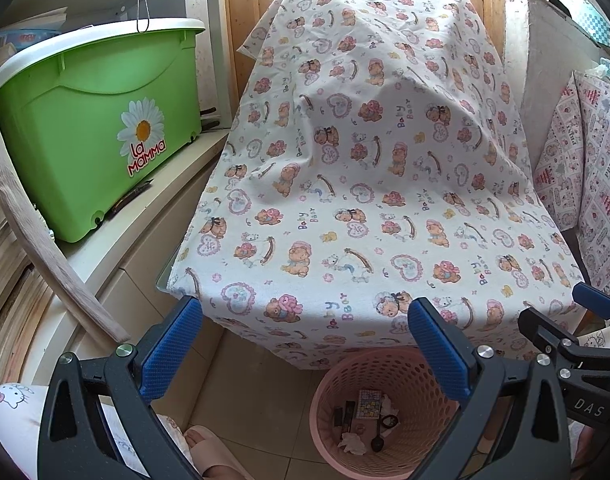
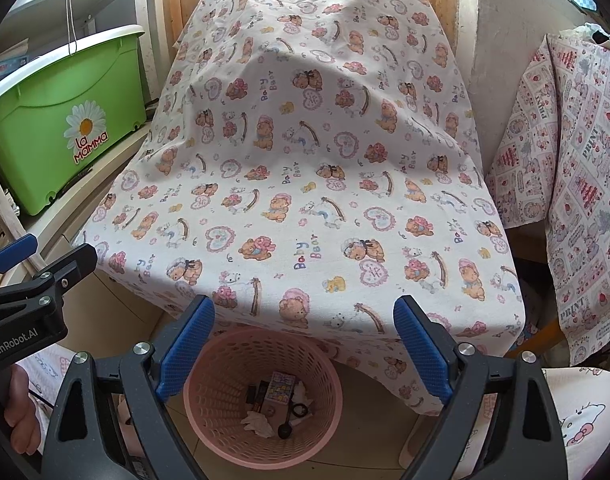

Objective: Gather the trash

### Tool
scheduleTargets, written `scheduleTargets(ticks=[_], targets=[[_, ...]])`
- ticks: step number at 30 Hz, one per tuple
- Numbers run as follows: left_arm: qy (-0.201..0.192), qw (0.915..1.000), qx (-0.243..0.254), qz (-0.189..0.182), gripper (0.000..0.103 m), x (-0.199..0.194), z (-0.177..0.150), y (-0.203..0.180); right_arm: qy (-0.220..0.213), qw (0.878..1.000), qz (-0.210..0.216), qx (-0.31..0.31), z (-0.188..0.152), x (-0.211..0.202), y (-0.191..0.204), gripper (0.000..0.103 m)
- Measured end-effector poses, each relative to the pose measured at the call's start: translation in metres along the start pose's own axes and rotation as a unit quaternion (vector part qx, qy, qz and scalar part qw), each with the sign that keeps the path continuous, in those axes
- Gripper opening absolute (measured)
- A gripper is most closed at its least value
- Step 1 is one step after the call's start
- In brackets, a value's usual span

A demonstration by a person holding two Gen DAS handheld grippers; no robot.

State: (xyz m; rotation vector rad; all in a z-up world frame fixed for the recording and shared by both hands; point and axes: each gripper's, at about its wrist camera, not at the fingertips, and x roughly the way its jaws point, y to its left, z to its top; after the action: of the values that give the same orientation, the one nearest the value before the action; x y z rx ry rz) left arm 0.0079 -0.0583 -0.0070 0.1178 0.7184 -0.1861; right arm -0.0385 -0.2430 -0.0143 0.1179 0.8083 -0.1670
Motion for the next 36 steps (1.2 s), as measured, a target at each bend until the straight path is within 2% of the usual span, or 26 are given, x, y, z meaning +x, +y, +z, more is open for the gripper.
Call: scheduleTargets(ticks=[36], targets=[[-0.009, 0.9999, 0.003, 0.010, 0.101, -0.0025, -0.0007, -0.0002, 0.001, 1.000, 0.002, -0.003, 0.0000, -0.0001, -0.0008, 0.092]])
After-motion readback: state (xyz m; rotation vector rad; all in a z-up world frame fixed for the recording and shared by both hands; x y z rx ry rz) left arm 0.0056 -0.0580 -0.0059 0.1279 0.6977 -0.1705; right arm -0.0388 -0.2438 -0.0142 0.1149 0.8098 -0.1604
